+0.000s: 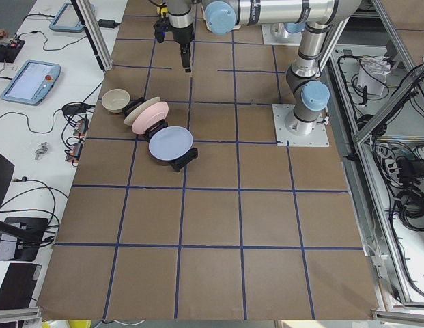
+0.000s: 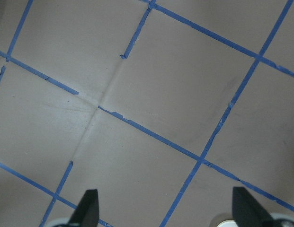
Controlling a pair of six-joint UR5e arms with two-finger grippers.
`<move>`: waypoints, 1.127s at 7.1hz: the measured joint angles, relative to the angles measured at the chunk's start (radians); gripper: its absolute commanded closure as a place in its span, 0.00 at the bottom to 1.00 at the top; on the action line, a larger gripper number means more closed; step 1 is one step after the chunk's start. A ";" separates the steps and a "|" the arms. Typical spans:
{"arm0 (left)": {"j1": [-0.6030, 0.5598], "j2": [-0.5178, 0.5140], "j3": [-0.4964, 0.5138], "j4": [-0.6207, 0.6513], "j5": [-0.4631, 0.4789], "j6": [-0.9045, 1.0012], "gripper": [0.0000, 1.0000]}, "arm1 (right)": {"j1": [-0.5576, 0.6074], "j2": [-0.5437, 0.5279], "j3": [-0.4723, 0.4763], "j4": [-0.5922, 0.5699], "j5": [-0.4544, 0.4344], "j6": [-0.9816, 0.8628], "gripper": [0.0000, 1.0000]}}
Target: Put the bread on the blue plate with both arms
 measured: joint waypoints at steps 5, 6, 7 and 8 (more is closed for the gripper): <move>0.237 -0.368 0.141 0.024 -0.108 0.278 0.00 | 0.031 0.030 0.002 -0.028 -0.010 0.009 0.01; 0.239 -0.426 0.169 0.023 -0.123 0.285 0.00 | 0.035 0.033 0.013 -0.040 -0.015 0.000 0.01; 0.239 -0.470 0.182 0.020 -0.140 0.287 0.01 | 0.032 0.021 0.033 -0.042 -0.028 -0.009 0.04; 0.239 -0.501 0.183 0.017 -0.151 0.287 0.08 | 0.023 -0.005 0.071 -0.046 -0.052 -0.031 0.04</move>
